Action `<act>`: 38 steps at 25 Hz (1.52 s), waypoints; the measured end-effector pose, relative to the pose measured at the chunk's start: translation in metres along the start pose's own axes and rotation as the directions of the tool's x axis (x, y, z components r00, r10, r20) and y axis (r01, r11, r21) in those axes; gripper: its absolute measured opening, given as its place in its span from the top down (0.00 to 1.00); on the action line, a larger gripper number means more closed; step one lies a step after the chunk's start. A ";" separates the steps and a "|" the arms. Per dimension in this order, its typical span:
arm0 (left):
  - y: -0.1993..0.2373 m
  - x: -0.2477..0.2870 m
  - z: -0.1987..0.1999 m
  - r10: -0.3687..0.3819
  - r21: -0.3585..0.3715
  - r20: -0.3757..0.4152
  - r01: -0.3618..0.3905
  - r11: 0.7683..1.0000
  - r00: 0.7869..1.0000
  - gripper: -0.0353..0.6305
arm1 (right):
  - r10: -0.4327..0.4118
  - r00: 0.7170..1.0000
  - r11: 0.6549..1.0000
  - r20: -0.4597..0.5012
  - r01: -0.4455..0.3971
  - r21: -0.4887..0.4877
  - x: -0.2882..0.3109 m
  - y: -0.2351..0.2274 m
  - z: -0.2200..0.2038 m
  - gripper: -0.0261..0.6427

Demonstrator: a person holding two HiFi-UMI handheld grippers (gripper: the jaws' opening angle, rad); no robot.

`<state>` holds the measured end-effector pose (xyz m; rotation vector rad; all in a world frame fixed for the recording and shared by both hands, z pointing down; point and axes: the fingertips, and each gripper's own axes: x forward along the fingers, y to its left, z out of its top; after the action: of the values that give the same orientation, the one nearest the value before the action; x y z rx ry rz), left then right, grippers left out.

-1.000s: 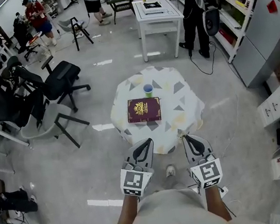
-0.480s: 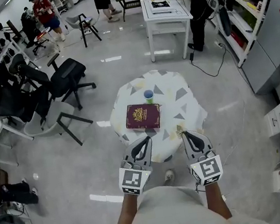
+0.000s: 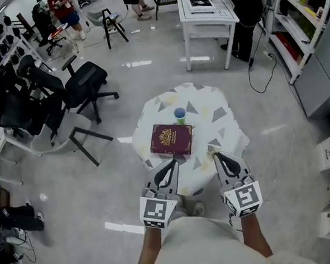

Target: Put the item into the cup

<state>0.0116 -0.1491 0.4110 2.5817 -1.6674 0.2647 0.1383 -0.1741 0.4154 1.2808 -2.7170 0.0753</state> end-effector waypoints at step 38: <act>0.163 0.146 -0.035 -0.203 -0.096 -0.037 0.198 0.975 0.979 0.93 | -0.179 0.968 0.984 -0.174 0.179 -0.019 0.182 -0.033 -0.017 0.95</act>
<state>-0.0822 -0.3427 0.4630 2.6270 -1.3568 0.2285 0.0513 -0.3325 0.4580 1.4390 -2.4434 0.1568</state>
